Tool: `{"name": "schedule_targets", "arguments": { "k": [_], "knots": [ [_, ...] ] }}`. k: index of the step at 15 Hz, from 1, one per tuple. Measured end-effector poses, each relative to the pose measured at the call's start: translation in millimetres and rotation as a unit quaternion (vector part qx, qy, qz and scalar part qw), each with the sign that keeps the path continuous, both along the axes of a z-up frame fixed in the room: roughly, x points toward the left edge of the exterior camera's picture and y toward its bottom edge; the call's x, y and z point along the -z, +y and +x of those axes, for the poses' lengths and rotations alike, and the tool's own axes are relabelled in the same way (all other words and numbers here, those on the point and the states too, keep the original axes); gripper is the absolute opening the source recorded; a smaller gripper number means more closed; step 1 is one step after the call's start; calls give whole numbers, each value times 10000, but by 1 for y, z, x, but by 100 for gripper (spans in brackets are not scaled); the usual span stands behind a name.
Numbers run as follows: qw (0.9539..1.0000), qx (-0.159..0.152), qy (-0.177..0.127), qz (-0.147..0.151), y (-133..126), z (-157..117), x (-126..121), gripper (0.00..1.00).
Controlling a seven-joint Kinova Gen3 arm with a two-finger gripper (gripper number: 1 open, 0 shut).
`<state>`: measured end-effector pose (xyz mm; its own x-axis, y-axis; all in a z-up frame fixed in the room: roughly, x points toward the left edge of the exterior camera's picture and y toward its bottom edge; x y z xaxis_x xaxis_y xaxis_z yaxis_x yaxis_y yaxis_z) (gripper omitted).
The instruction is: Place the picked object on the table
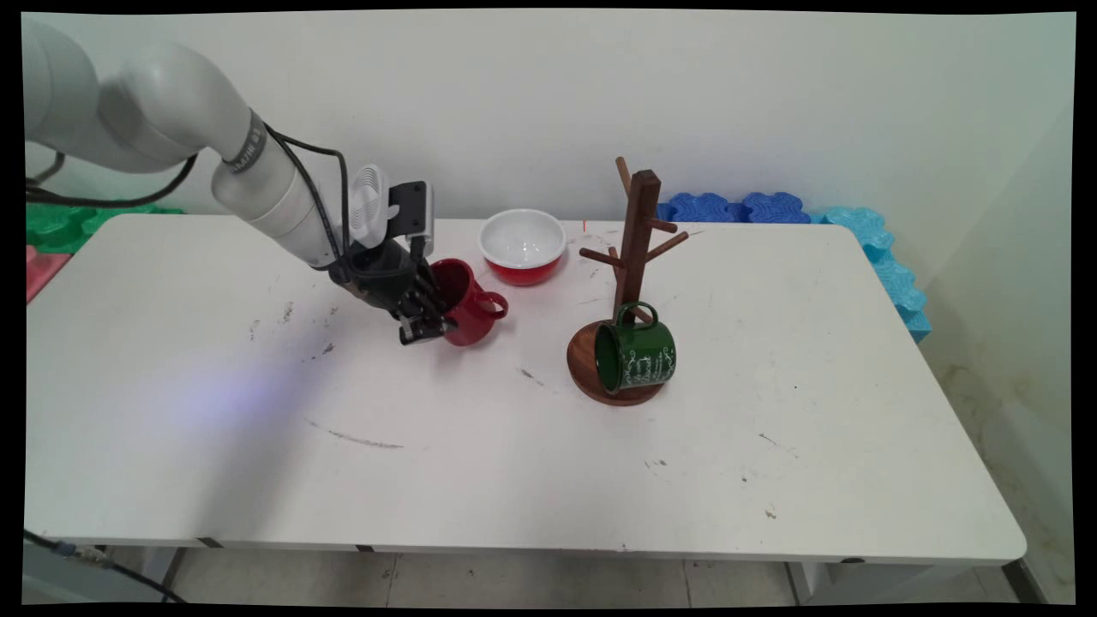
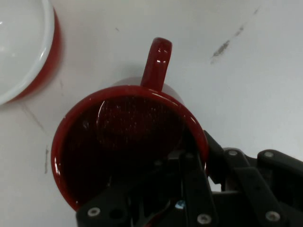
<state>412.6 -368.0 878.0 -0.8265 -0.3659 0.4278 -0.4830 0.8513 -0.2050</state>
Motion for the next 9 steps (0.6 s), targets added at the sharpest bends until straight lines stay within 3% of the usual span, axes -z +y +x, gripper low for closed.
{"name": "schedule_targets", "arguments": {
  "k": [9],
  "knots": [
    [10000,-43,-17,87,-12,0,13,0]
  ]
}}
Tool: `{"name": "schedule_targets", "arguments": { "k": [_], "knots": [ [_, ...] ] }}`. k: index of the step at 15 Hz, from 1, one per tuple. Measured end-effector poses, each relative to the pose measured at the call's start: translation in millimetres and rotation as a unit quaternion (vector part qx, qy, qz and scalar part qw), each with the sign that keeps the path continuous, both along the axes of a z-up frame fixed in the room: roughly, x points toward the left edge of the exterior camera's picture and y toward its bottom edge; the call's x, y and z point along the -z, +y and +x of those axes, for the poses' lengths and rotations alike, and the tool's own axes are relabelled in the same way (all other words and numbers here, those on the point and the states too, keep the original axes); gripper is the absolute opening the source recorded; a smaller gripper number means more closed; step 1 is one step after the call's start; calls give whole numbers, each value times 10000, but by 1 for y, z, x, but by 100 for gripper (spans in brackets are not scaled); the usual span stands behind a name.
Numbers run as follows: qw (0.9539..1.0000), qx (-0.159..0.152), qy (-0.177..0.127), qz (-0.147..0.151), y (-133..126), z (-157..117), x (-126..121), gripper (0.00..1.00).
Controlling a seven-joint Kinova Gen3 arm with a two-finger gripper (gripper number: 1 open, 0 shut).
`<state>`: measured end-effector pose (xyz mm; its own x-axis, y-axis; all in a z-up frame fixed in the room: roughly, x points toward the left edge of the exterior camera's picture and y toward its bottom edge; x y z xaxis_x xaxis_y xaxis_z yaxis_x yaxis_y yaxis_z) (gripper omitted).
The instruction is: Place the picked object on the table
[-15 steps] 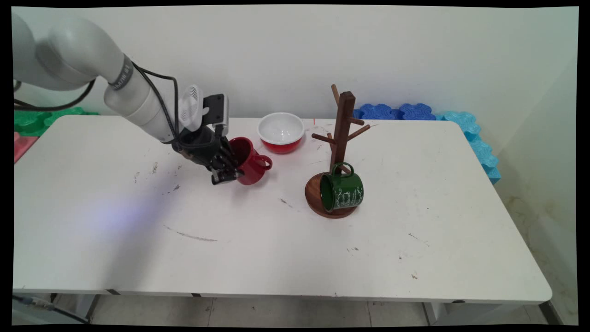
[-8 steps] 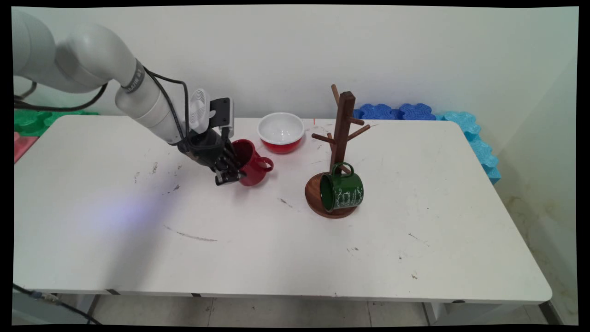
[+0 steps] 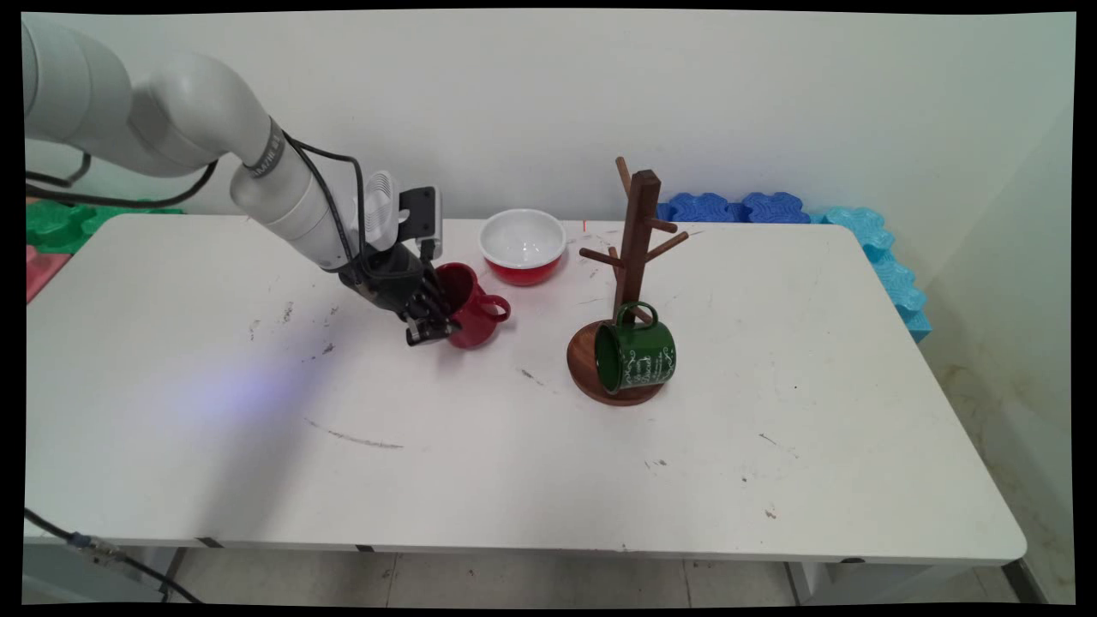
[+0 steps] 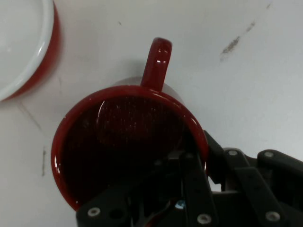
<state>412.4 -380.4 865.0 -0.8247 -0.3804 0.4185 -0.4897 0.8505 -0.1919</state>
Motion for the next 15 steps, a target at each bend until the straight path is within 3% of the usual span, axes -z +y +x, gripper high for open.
{"name": "schedule_targets", "arguments": {
  "k": [7,8,15],
  "knots": [
    [10000,-23,35,33,0,-1,9,0],
    [10000,-22,48,34,0,-2,10,100],
    [9999,-14,134,8,-5,-2,7,100]
  ]
}}
